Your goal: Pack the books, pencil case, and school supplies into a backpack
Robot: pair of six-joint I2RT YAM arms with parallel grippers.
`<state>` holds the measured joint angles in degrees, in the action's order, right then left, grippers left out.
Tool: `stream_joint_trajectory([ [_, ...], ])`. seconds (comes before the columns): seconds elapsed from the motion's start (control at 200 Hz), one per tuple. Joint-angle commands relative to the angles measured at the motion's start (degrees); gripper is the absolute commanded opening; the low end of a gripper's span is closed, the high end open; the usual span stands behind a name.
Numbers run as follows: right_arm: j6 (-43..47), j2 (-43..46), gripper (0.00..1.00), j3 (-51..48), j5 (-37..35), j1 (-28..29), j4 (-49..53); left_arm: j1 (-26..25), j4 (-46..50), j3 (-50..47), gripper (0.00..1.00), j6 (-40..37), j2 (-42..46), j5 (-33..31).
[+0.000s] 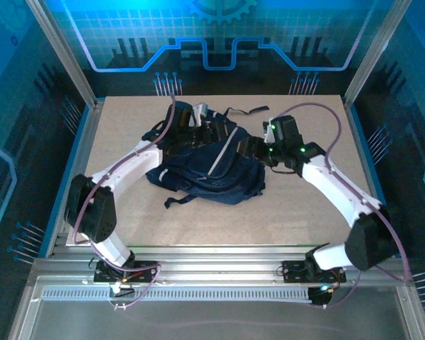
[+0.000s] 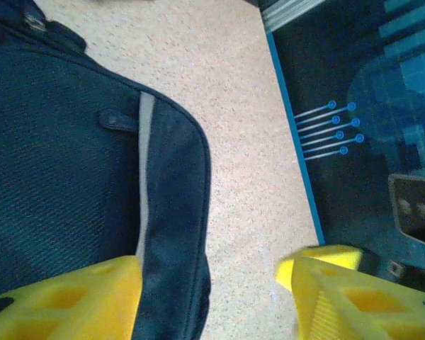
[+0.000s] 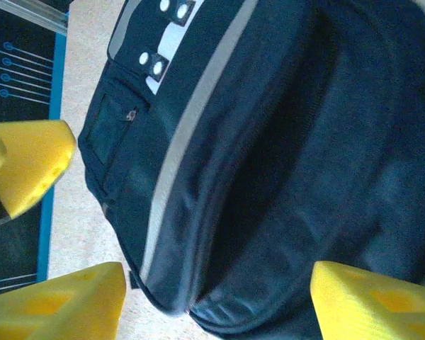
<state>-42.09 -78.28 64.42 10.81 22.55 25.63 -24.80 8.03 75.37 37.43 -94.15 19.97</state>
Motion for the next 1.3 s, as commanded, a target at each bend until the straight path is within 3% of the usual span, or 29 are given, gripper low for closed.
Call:
stream_joint_trajectory([
  [0.0, 2.54, 3.92, 0.72, -4.33, -5.25, 2.57, 6.82, 2.27, 1.66, -5.28, 0.63, -0.43, 5.88, -2.13],
  [0.265, -6.2, 3.62, 0.72, -6.19, -13.49, 12.5, 5.3, 5.41, 1.89, -18.68, 0.66, 4.57, 11.01, -7.33],
  [0.55, -6.45, 0.96, 0.69, -5.39, -12.91, 15.1, 3.2, 5.53, 0.41, -21.21, 0.63, 0.87, 7.6, -11.85],
  [0.645, -7.42, -0.06, 0.69, -6.89, -13.12, 15.47, 2.08, 5.75, -2.09, -20.03, 0.61, -0.74, 4.54, -9.5],
  [0.795, -8.68, -2.44, 0.65, -9.25, -14.18, 14.93, -2.3, 5.65, -7.95, -18.34, 0.44, 1.45, -0.19, -2.28],
  [1.006, -6.82, -8.73, 0.53, -7.25, -14.66, 11.39, -8.65, 4.32, -18.12, -22.2, 0.0, 8.37, 0.21, 1.04],
  [1.156, -3.56, -12.47, 0.51, -1.08, -14.61, 7.62, -6.66, 1.03, -24.47, -23.59, 0.0, 14.53, 0.38, 1.36],
  [1.296, -2.11, -10.74, 0.52, 2.36, -16.55, 7.11, -1.06, -2.62, -30.84, -23.39, 0.0, 18.96, -1.22, -1.19],
])
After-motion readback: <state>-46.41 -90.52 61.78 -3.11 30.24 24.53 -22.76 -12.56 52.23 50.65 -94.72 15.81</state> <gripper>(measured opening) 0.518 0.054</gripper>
